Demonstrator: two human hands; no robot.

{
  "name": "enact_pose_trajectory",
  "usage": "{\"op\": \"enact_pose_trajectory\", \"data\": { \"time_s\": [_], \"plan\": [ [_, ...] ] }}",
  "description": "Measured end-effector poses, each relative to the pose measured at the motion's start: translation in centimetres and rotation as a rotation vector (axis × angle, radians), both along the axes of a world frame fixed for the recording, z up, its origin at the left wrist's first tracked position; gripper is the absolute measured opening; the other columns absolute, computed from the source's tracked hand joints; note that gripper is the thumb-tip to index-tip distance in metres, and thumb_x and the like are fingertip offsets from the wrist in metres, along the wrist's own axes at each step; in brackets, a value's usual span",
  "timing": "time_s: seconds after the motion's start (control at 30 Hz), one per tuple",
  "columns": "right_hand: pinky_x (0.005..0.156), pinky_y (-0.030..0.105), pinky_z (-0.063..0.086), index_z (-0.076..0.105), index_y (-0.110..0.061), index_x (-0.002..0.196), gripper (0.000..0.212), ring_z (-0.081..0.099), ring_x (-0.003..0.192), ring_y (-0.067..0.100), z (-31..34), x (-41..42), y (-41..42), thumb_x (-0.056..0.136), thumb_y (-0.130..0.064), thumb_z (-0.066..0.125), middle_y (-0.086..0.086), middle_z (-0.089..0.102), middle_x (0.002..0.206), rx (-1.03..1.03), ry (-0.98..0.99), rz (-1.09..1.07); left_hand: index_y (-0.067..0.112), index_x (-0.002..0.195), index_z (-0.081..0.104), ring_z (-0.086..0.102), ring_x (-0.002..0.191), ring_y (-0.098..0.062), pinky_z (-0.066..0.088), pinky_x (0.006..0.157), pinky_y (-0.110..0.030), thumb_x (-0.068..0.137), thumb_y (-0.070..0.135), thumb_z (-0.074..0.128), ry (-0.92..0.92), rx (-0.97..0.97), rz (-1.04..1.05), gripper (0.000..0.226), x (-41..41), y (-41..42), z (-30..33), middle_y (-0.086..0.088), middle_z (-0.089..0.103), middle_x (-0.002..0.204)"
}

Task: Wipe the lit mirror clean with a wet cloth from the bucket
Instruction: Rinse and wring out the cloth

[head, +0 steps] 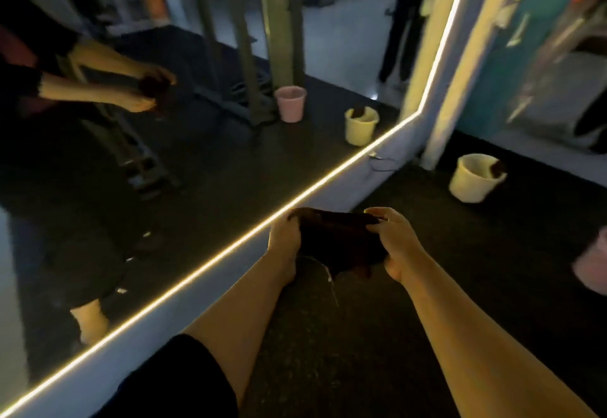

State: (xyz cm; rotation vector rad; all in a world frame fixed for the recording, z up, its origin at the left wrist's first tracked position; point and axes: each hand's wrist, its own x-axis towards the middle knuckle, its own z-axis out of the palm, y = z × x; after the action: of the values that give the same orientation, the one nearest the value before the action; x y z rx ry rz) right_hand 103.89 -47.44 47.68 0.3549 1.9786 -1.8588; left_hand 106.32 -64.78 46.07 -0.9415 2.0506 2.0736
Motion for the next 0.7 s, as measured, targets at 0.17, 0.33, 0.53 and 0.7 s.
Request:
{"op": "enact_pose_trajectory", "data": {
  "time_s": [0.17,0.33,0.53,0.7],
  "plan": [
    [0.095,0.049,0.053,0.07,-0.013,0.108,0.046,0.07,0.097,0.025,-0.3,-3.6,9.3,0.077,-0.046,0.078,0.009,0.074,0.101,0.056,-0.179,0.035,0.0,0.121,0.059,0.057,0.099,-0.031,0.05,0.097,-0.046,0.103,0.023,0.041,0.033,-0.027,-0.235,0.034,-7.1,9.4,0.3,-0.011,0.058,0.104],
    [0.084,0.042,0.054,0.074,-0.014,0.103,0.028,0.071,0.097,0.024,-0.4,-9.0,14.7,0.077,-0.024,0.076,0.011,0.074,0.106,0.019,-0.152,0.001,0.009,0.135,0.05,0.051,0.124,-0.026,0.037,0.111,-0.037,0.104,0.021,0.044,-0.069,0.32,-0.464,0.034,-15.3,12.7,0.3,-0.012,0.056,0.131],
    [0.092,0.045,0.049,0.065,-0.009,0.112,0.021,0.064,0.097,0.031,0.5,-20.5,20.2,0.093,-0.015,0.06,0.023,0.065,0.116,-0.463,-0.119,-0.615,0.007,0.106,0.069,0.07,0.087,-0.025,0.047,0.083,-0.037,0.089,0.04,0.061,-0.292,0.616,-0.749,0.038,-26.2,16.2,-0.1,-0.014,0.074,0.095],
    [0.11,0.058,0.033,0.036,-0.013,0.15,0.064,0.043,0.133,0.042,-2.8,-28.0,22.7,0.096,-0.037,0.059,0.026,0.039,0.147,-0.467,-0.32,-0.872,0.009,0.125,0.059,0.072,0.093,-0.034,0.047,0.084,-0.044,0.095,0.036,0.052,-0.265,0.92,-0.586,0.041,-34.8,21.0,-1.0,-0.022,0.071,0.109]
  ]
}}
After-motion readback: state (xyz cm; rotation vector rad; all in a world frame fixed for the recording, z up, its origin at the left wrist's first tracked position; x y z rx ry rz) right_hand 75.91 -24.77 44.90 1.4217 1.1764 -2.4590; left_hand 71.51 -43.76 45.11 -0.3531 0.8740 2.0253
